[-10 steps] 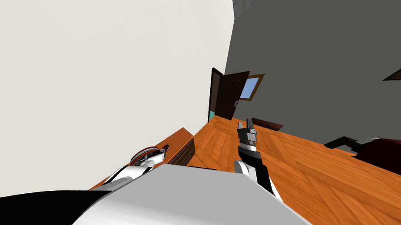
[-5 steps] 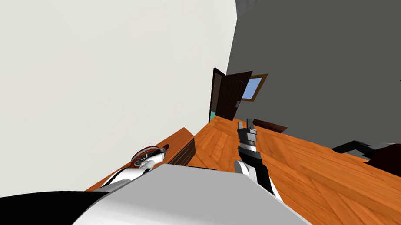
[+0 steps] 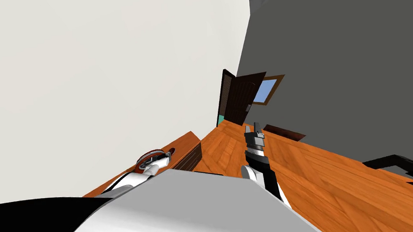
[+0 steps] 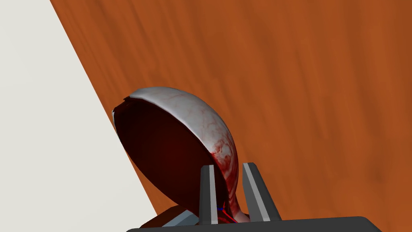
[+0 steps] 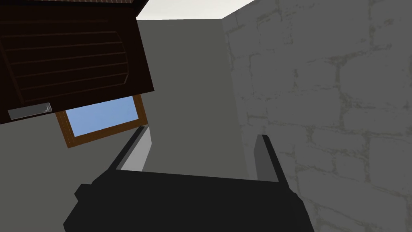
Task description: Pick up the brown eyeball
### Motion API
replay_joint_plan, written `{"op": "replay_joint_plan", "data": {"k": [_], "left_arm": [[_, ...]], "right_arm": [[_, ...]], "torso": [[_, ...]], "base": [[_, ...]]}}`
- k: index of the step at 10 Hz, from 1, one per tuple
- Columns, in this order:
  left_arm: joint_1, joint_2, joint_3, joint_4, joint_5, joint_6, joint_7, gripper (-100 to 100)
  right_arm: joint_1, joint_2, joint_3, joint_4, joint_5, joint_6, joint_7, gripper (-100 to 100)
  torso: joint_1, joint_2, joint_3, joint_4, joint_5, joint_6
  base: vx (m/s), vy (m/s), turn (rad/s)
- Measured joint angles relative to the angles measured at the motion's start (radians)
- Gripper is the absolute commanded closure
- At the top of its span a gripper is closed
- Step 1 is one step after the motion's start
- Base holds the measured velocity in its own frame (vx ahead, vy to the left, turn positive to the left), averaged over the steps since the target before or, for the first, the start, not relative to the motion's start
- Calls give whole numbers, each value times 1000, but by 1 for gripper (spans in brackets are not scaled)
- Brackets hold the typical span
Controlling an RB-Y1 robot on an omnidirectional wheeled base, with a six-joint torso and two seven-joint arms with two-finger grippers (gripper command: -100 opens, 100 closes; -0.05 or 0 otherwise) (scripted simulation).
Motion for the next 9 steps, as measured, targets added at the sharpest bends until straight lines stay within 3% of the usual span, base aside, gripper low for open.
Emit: {"op": "replay_joint_plan", "data": {"k": [3,6,7,9], "left_arm": [[33,3,-2,-90,-17,43,-3,100],[52,20,-54,-142,27,65,-17,100],[50,30,-87,-151,58,69,-28,100],[69,28,-87,-197,44,89,-29,100]], "right_arm": [[0,0,0,0,0,0,0,0],[0,0,0,0,0,0,0,0],[0,0,0,0,0,0,0,0],[0,0,0,0,0,0,0,0]], "torso": [[-1,-1,0,0,0,1],[-1,0,0,1,-1,1],[-2,-1,0,1,-1,1],[-1,1,1,1,-1,2]], "base": [[38,-34,125],[41,-36,174],[27,-35,58],[16,-20,55]]}}
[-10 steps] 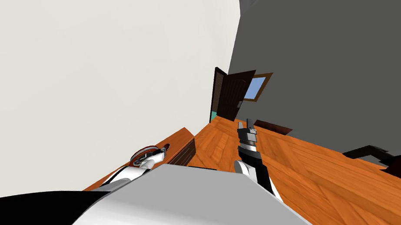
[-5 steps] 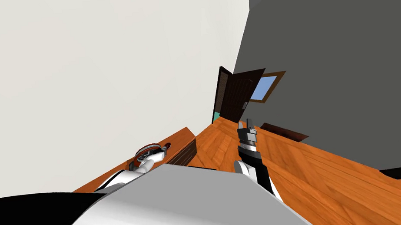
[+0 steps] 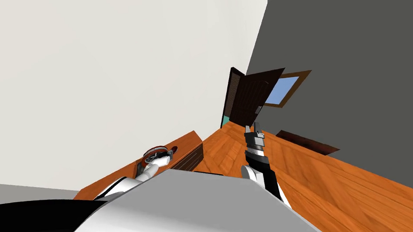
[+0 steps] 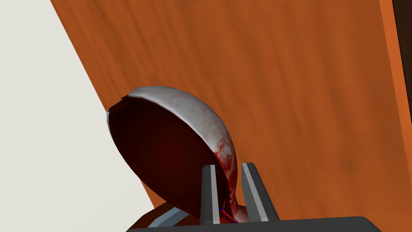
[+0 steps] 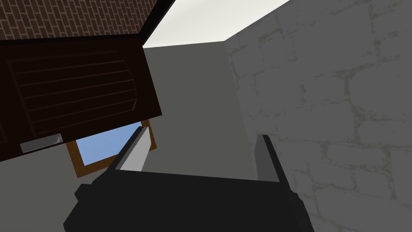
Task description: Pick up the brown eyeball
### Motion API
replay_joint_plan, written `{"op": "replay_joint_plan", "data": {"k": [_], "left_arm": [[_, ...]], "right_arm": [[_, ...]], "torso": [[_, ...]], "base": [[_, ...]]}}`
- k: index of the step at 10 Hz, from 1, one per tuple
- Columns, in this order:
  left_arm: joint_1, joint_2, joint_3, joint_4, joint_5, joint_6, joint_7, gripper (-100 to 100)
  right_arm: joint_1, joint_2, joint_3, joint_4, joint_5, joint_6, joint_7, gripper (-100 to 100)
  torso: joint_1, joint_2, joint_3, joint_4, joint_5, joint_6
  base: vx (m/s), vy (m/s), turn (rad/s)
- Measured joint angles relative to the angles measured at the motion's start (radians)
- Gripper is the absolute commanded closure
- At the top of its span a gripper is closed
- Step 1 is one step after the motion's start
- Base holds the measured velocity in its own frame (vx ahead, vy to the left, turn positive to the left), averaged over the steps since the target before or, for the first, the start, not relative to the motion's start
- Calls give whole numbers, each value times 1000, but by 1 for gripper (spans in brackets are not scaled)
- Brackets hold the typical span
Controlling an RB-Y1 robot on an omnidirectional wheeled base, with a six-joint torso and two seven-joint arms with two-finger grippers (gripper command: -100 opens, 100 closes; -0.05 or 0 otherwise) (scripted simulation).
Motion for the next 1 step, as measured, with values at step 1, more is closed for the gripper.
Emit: {"op": "replay_joint_plan", "data": {"k": [1], "left_arm": [[1,0,0,-4,-1,4,0,0]], "right_arm": [[0,0,0,0,0,0,0,0]], "torso": [[1,1,0,0,0,0]], "base": [[0,0,0]]}}
